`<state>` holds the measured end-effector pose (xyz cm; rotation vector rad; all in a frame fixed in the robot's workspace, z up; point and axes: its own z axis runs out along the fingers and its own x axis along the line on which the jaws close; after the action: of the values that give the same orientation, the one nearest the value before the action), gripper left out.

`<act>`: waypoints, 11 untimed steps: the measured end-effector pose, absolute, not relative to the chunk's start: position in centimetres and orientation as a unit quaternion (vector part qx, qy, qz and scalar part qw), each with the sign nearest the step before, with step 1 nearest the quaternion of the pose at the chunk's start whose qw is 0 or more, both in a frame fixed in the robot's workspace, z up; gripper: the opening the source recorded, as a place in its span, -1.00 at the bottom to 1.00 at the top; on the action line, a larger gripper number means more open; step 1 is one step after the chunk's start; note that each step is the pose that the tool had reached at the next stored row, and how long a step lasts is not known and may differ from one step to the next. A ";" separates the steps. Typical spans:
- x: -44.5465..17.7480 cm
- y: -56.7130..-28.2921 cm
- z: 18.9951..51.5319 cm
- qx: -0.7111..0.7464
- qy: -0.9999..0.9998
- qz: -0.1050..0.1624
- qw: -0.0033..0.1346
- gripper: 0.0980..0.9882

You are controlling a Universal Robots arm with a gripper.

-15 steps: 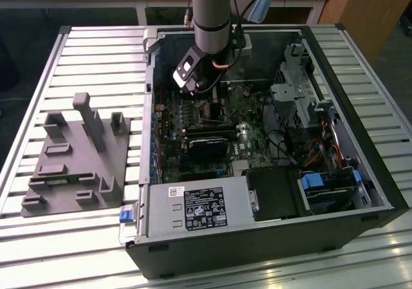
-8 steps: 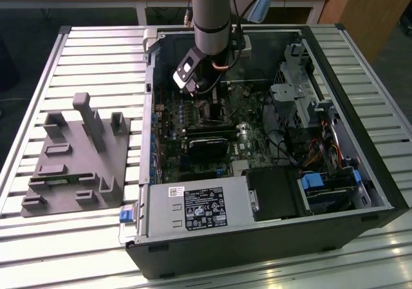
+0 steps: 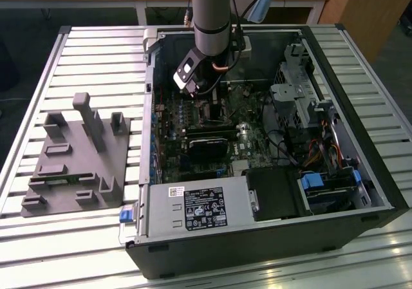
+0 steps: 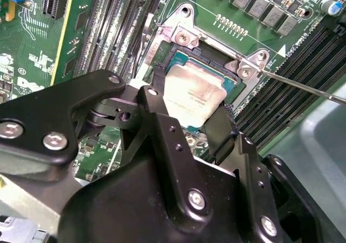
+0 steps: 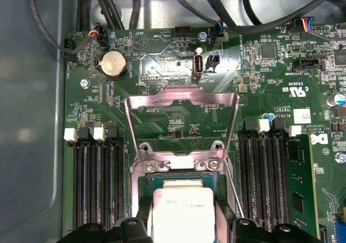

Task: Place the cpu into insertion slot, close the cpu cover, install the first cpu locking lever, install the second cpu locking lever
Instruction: 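Place the cpu into insertion slot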

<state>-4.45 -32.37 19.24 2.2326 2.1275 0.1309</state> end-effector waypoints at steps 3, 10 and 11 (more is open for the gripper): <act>-4.4 -32.4 19.2 0.723 0.689 0.042 0.027 0.00; -4.4 -32.4 19.2 0.723 0.689 0.042 0.027 0.16; -4.4 -32.4 19.2 0.723 0.689 0.043 0.027 0.16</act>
<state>-4.44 -32.37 19.21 2.2327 2.1275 0.1313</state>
